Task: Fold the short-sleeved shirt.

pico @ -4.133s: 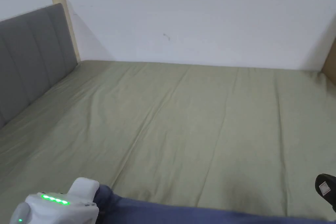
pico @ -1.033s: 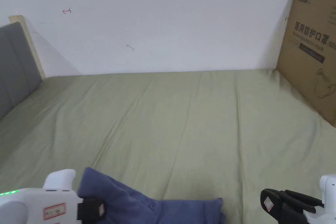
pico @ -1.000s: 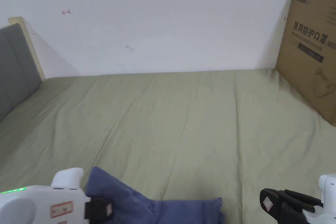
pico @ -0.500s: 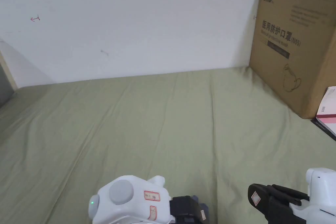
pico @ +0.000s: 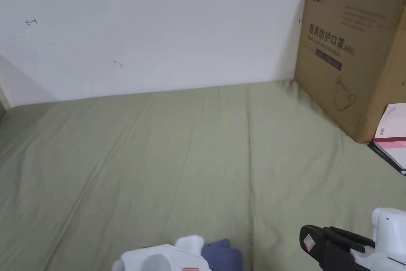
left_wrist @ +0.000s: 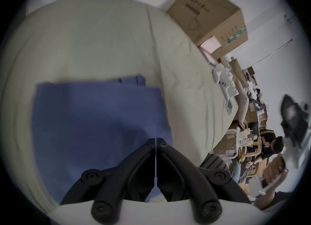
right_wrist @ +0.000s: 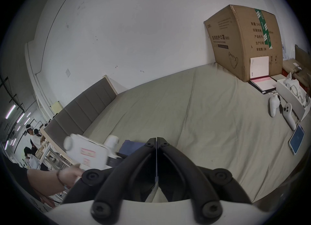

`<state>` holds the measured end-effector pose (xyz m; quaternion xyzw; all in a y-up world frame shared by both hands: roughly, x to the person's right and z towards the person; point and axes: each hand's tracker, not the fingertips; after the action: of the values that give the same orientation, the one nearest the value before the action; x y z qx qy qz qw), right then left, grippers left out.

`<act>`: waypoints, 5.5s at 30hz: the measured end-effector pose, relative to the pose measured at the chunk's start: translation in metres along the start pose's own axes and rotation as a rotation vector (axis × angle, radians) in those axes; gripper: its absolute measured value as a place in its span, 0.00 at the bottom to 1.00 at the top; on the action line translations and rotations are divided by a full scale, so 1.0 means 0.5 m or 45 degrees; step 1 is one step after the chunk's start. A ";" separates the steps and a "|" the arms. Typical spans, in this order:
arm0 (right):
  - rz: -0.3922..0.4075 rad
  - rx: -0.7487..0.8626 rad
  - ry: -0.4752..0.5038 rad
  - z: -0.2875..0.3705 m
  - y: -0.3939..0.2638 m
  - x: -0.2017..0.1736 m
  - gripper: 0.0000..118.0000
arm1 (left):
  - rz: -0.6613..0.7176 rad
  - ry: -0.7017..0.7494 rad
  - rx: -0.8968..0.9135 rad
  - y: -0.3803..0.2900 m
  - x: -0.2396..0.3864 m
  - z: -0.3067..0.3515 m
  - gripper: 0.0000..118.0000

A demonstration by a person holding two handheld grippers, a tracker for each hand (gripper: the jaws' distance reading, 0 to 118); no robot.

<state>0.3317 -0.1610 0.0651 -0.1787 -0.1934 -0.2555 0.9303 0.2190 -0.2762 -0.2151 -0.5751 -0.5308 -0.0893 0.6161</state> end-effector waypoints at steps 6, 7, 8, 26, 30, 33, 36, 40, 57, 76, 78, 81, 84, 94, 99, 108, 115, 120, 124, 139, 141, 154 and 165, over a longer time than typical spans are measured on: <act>0.029 -0.068 -0.070 -0.011 -0.006 -0.007 0.00 | 0.414 -0.269 -0.039 -0.013 -0.083 -0.070 0.00; 0.005 -0.075 -0.042 -0.009 -0.007 -0.006 0.00 | 0.437 -0.278 -0.028 -0.016 -0.087 -0.049 0.00; -0.007 -0.077 -0.028 -0.007 -0.007 -0.007 0.00 | 0.391 -0.259 0.011 -0.022 -0.080 -0.021 0.00; 0.332 0.854 -0.439 0.046 0.031 -0.149 0.00 | -0.358 0.660 1.626 -0.178 0.071 0.463 0.00; 0.219 0.768 -0.431 0.041 0.027 -0.127 0.00 | -0.285 0.609 1.588 -0.186 0.052 0.460 0.00; 0.248 0.771 -0.457 0.046 0.031 -0.125 0.00 | -0.319 0.642 1.553 -0.179 0.051 0.454 0.00; 0.184 0.669 -0.282 0.036 0.035 -0.123 0.00 | -0.304 0.575 1.493 -0.176 0.043 0.452 0.00; -0.067 0.035 0.016 -0.098 0.016 -0.092 0.00 | -0.296 0.580 1.402 -0.183 0.025 0.439 0.00; -0.403 -0.759 0.178 -0.373 -0.188 0.028 0.00 | 0.385 -0.357 0.493 -0.085 -0.368 0.315 0.69; -0.589 -0.731 0.252 -0.371 -0.213 0.064 0.00 | 0.543 -0.841 0.038 -0.048 -0.469 -0.008 0.17; -0.607 -0.743 0.270 -0.374 -0.219 0.063 0.00 | 0.506 -0.931 0.061 -0.051 -0.454 0.013 0.17; -0.594 -0.727 0.253 -0.370 -0.218 0.059 0.00 | 0.594 -0.803 0.012 -0.037 -0.448 0.016 0.18; -0.574 -0.725 0.248 -0.368 -0.216 0.052 0.00 | 0.701 -0.756 -0.043 -0.028 -0.454 0.015 0.18; -0.401 -0.640 0.175 -0.299 -0.166 -0.021 0.00 | 0.081 -0.251 0.148 0.008 -0.368 0.258 0.18; -0.346 -0.604 0.142 -0.252 -0.135 -0.034 0.00 | 0.104 0.178 0.143 0.004 -0.517 0.430 0.18; -0.354 -0.618 0.059 -0.243 -0.107 -0.074 0.00 | 0.216 0.842 -0.090 0.006 -0.737 0.581 0.18; -0.359 -0.639 0.066 -0.256 -0.109 -0.099 0.00 | 0.199 1.117 0.018 -0.016 -0.806 0.644 0.89; -0.306 -0.626 0.056 -0.251 -0.096 -0.103 0.00 | -0.106 1.497 -0.064 -0.046 -0.756 0.647 0.89; -0.309 -0.586 0.058 -0.239 -0.082 -0.097 0.00 | 0.003 1.195 -0.033 -0.070 -0.693 0.619 0.80; 0.066 -0.110 -0.080 -0.129 0.061 -0.164 0.00 | -0.322 0.461 1.032 -0.099 -0.074 0.409 0.02; 0.118 0.092 -0.120 -0.096 0.088 -0.180 0.00 | -0.329 0.511 1.226 -0.106 -0.017 0.420 0.02; 0.527 0.776 -0.286 0.055 0.091 -0.266 0.06 | -0.265 0.673 1.660 -0.178 0.130 0.515 0.02; 0.445 0.779 -0.301 0.067 0.085 -0.278 0.90 | -0.293 0.782 1.668 -0.204 0.137 0.530 0.99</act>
<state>0.2355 -0.0561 0.0214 0.0491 -0.3334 -0.0006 0.9415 0.0281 -0.0620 -0.1604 0.0217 -0.3358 0.0250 0.9413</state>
